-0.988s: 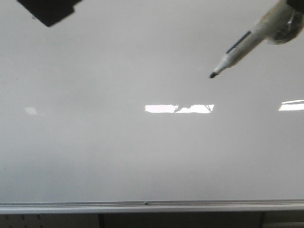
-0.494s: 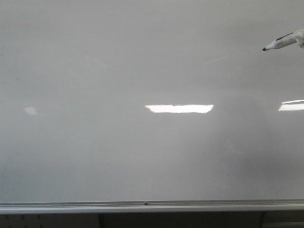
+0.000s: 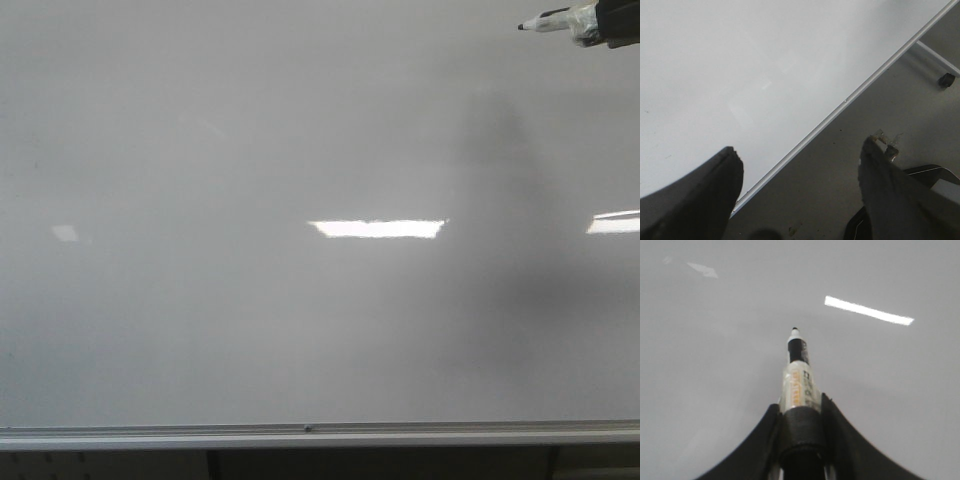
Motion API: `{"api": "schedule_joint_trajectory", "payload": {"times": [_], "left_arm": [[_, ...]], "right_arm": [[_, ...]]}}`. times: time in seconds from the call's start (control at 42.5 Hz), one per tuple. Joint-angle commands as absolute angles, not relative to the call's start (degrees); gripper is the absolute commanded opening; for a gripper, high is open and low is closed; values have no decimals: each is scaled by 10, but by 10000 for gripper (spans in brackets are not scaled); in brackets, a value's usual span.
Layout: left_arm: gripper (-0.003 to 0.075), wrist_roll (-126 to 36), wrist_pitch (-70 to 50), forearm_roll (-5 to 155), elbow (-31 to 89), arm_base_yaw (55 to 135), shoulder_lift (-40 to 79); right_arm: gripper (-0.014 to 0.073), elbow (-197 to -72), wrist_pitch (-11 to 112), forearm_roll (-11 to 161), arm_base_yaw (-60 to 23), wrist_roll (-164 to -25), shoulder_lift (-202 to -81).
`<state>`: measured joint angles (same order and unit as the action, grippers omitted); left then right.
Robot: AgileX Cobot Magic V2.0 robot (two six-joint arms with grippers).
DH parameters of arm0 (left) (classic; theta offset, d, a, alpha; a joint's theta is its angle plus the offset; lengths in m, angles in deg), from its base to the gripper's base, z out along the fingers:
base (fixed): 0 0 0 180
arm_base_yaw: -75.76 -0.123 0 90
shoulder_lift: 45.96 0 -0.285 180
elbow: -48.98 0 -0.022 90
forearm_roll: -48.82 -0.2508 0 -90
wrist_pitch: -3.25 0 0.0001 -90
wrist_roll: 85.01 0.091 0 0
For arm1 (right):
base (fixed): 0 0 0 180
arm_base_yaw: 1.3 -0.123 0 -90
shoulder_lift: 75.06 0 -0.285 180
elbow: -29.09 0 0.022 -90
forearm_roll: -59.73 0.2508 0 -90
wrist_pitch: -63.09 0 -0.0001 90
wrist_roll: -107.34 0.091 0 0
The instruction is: Write number 2 on whiteboard
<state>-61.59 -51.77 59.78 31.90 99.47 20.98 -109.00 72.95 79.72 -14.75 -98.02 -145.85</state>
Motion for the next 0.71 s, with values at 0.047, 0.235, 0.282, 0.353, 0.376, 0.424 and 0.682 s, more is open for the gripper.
{"api": "schedule_joint_trajectory", "payload": {"times": [0.047, 0.235, 0.282, 0.353, 0.376, 0.424, 0.682], "left_arm": [[480, -622, -485, 610, 334, 995, 200], [480, -622, -485, 610, 334, 995, 200], [480, -622, -485, 610, 334, 995, 200], [480, -622, -485, 610, 334, 995, 200], [480, -622, -485, 610, 334, 995, 200], [480, -622, -485, 610, 334, 995, 200], [480, -622, -485, 610, 334, 995, 200]], "right_arm": [[-65, -1105, 807, 797, -149, -985, -1465], [-65, -1106, 819, 797, -149, -985, -1495], [-65, -1106, 821, 797, -149, -985, -1503], [-65, -1106, 827, 797, -149, -985, -1517], [-65, -1106, 829, 797, -149, -985, -1521], [-65, -1106, 833, 797, -149, -985, -1527], [-69, -1106, 812, 797, -109, -985, -1532]]}}
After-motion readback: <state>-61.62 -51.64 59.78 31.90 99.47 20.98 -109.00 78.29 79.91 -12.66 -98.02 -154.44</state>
